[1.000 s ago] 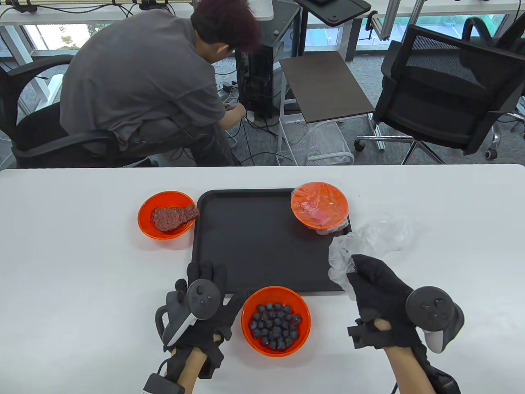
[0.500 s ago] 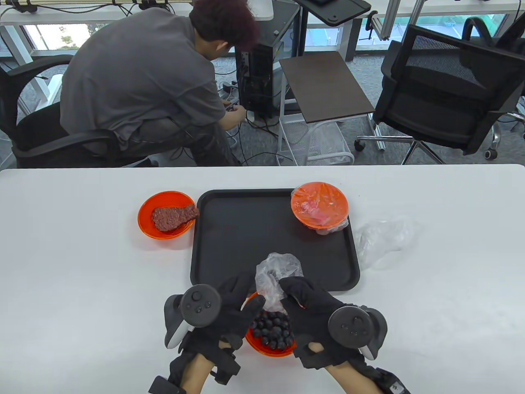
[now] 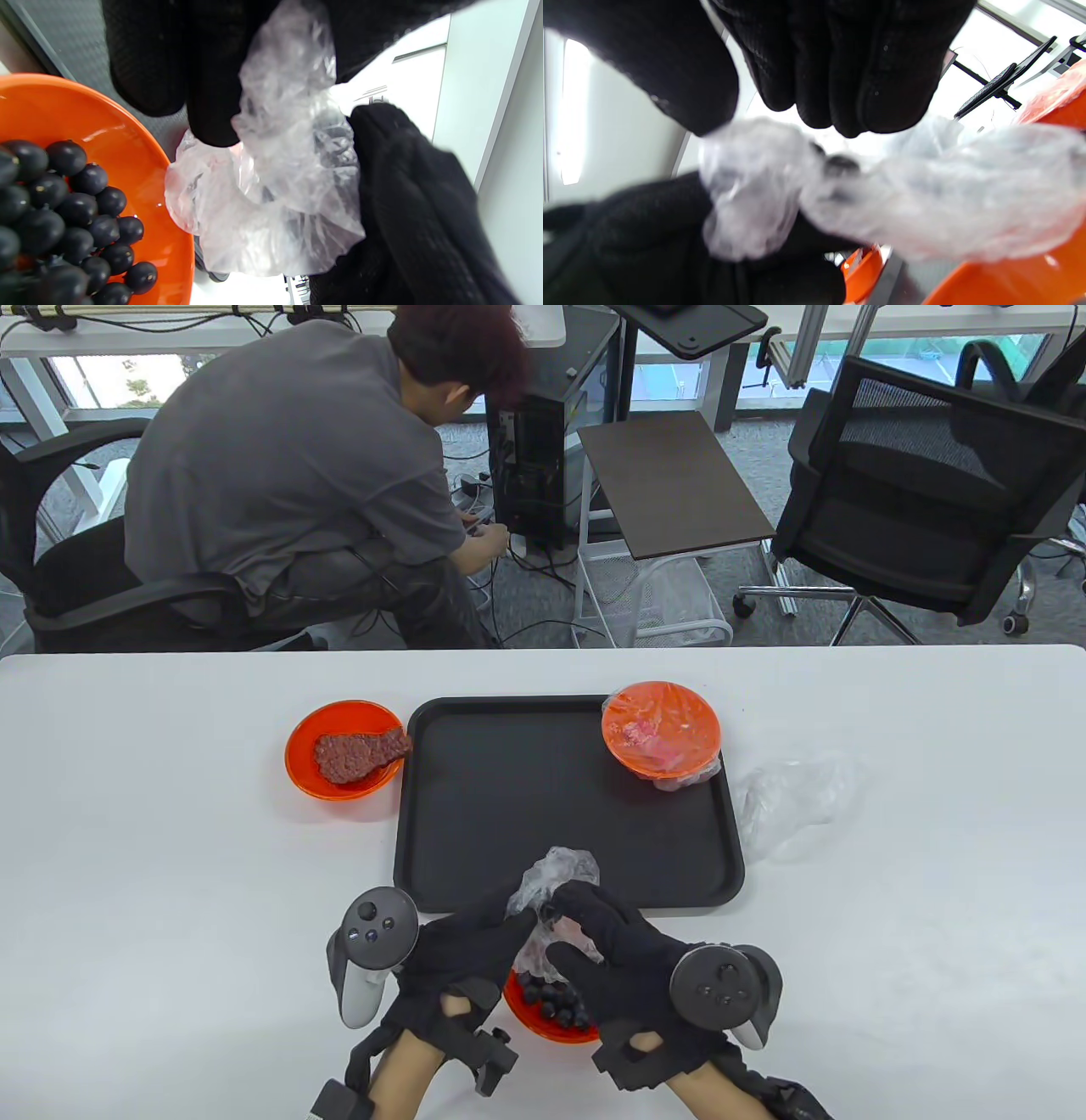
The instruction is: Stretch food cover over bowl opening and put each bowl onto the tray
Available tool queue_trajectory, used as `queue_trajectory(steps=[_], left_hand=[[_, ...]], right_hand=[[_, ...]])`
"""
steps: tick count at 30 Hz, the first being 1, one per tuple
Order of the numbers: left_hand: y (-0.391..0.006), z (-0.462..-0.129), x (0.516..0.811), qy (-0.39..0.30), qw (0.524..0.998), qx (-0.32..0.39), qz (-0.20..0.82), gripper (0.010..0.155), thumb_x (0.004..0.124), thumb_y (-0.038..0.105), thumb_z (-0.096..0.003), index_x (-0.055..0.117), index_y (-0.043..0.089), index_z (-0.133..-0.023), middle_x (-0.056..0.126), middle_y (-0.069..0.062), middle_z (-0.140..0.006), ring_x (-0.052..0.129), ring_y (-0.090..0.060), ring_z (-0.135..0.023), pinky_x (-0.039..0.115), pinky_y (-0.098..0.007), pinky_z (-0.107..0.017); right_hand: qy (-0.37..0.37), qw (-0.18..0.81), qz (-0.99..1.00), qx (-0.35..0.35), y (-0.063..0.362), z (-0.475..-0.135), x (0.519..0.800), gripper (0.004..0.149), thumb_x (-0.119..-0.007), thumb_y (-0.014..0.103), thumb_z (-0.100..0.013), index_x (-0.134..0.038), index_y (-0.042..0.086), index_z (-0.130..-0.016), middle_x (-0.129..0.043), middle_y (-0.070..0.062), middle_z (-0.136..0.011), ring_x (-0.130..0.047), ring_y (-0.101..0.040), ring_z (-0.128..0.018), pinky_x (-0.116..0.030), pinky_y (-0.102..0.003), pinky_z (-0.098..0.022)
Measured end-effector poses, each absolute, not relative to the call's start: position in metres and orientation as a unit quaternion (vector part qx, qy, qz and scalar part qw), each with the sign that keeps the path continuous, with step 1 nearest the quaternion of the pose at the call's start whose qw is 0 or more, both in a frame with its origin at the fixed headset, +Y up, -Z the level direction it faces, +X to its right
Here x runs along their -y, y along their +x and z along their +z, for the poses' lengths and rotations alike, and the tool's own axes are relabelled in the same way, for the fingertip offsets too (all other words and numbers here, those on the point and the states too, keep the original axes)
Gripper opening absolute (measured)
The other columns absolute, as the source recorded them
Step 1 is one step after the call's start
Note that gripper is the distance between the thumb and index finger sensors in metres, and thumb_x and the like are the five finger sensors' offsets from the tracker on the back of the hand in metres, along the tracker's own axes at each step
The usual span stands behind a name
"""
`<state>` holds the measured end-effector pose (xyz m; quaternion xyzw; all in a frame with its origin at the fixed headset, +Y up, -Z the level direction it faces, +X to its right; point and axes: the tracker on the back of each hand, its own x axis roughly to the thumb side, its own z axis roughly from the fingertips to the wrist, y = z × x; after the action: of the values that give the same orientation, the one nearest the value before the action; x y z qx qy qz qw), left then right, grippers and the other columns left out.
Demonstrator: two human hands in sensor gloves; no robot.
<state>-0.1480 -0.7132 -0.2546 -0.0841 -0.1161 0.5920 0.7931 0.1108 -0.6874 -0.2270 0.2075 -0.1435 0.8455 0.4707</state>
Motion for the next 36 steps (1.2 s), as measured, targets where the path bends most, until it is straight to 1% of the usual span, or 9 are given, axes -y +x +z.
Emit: queue_trajectory(steps=[5, 10, 12, 16, 20, 26, 28, 31, 36], left_hand=[[-0.159, -0.256, 0.712, -0.092, 0.762, 0.140, 0.626, 0.045, 0.084, 0.040, -0.0507, 0.087, 0.025, -0.093, 0.108, -0.002, -0.086, 0.113, -0.028, -0.075, 0.093, -0.047, -0.056], [-0.161, -0.255, 0.707, -0.118, 0.718, 0.193, 0.659, 0.044, 0.084, 0.039, -0.0506, 0.089, 0.027, -0.093, 0.108, -0.001, -0.085, 0.113, -0.027, -0.075, 0.091, -0.049, -0.058], [-0.160, -0.253, 0.706, -0.127, 0.702, 0.208, 0.670, 0.043, 0.084, 0.039, -0.0509, 0.089, 0.028, -0.093, 0.108, -0.001, -0.085, 0.113, -0.027, -0.075, 0.091, -0.049, -0.058], [-0.156, -0.253, 0.705, -0.145, 0.681, 0.229, 0.680, 0.043, 0.084, 0.039, -0.0509, 0.089, 0.028, -0.092, 0.109, -0.001, -0.084, 0.114, -0.027, -0.074, 0.091, -0.049, -0.058], [-0.152, -0.253, 0.706, -0.152, 0.676, 0.236, 0.681, 0.043, 0.085, 0.039, -0.0511, 0.089, 0.027, -0.092, 0.108, -0.002, -0.084, 0.113, -0.029, -0.074, 0.092, -0.048, -0.058], [-0.146, -0.251, 0.705, -0.157, 0.676, 0.240, 0.678, 0.042, 0.086, 0.037, -0.0506, 0.091, 0.027, -0.091, 0.109, -0.003, -0.083, 0.114, -0.030, -0.071, 0.095, -0.047, -0.057], [-0.144, -0.251, 0.706, -0.159, 0.680, 0.238, 0.675, 0.042, 0.087, 0.037, -0.0503, 0.091, 0.027, -0.091, 0.109, -0.003, -0.083, 0.115, -0.030, -0.071, 0.096, -0.046, -0.057], [-0.143, -0.250, 0.708, -0.143, 0.709, 0.210, 0.658, 0.042, 0.087, 0.037, -0.0502, 0.092, 0.028, -0.091, 0.110, -0.003, -0.081, 0.117, -0.029, -0.067, 0.097, -0.045, -0.053], [-0.142, -0.248, 0.709, -0.136, 0.738, 0.190, 0.633, 0.045, 0.089, 0.042, -0.0503, 0.090, 0.027, -0.093, 0.108, -0.002, -0.087, 0.114, -0.032, -0.072, 0.094, -0.048, -0.056]], right_hand=[[0.090, 0.537, 0.819, 0.180, 0.156, -0.241, 0.688, 0.057, -0.089, 0.038, -0.048, -0.081, 0.015, -0.099, -0.084, -0.018, -0.097, -0.094, -0.042, -0.078, -0.088, -0.044, -0.052], [-0.004, 0.625, 0.773, 0.110, 0.184, -0.263, 0.713, 0.052, -0.087, 0.025, -0.047, -0.082, 0.014, -0.098, -0.083, -0.020, -0.097, -0.095, -0.044, -0.077, -0.089, -0.044, -0.051], [-0.014, 0.644, 0.761, 0.078, 0.185, -0.269, 0.722, 0.054, -0.089, 0.025, -0.047, -0.081, 0.014, -0.099, -0.083, -0.020, -0.098, -0.095, -0.043, -0.077, -0.090, -0.043, -0.051], [0.050, 0.666, 0.744, -0.004, 0.169, -0.277, 0.732, 0.062, -0.094, 0.029, -0.045, -0.077, 0.013, -0.102, -0.081, -0.020, -0.099, -0.094, -0.044, -0.079, -0.089, -0.043, -0.052], [0.126, 0.690, 0.707, -0.090, 0.143, -0.274, 0.735, 0.082, -0.097, 0.042, -0.043, -0.063, 0.008, -0.109, -0.072, -0.023, -0.105, -0.087, -0.047, -0.085, -0.084, -0.045, -0.056], [0.215, 0.688, 0.676, -0.151, 0.115, -0.268, 0.734, 0.094, -0.097, 0.051, -0.043, -0.052, 0.005, -0.112, -0.067, -0.025, -0.108, -0.082, -0.049, -0.089, -0.082, -0.046, -0.058], [0.228, 0.696, 0.662, -0.160, 0.110, -0.266, 0.733, 0.092, -0.097, 0.049, -0.043, -0.054, 0.005, -0.112, -0.070, -0.024, -0.106, -0.086, -0.048, -0.087, -0.084, -0.046, -0.057], [0.223, 0.684, 0.678, -0.149, 0.108, -0.262, 0.729, 0.069, -0.098, 0.039, -0.044, -0.076, 0.009, -0.102, -0.090, -0.017, -0.094, -0.099, -0.042, -0.078, -0.092, -0.042, -0.048], [0.152, 0.613, 0.775, -0.031, 0.118, -0.254, 0.719, 0.054, -0.099, 0.038, -0.042, -0.091, 0.016, -0.091, -0.103, -0.011, -0.082, -0.112, -0.034, -0.063, -0.100, -0.034, -0.037]])
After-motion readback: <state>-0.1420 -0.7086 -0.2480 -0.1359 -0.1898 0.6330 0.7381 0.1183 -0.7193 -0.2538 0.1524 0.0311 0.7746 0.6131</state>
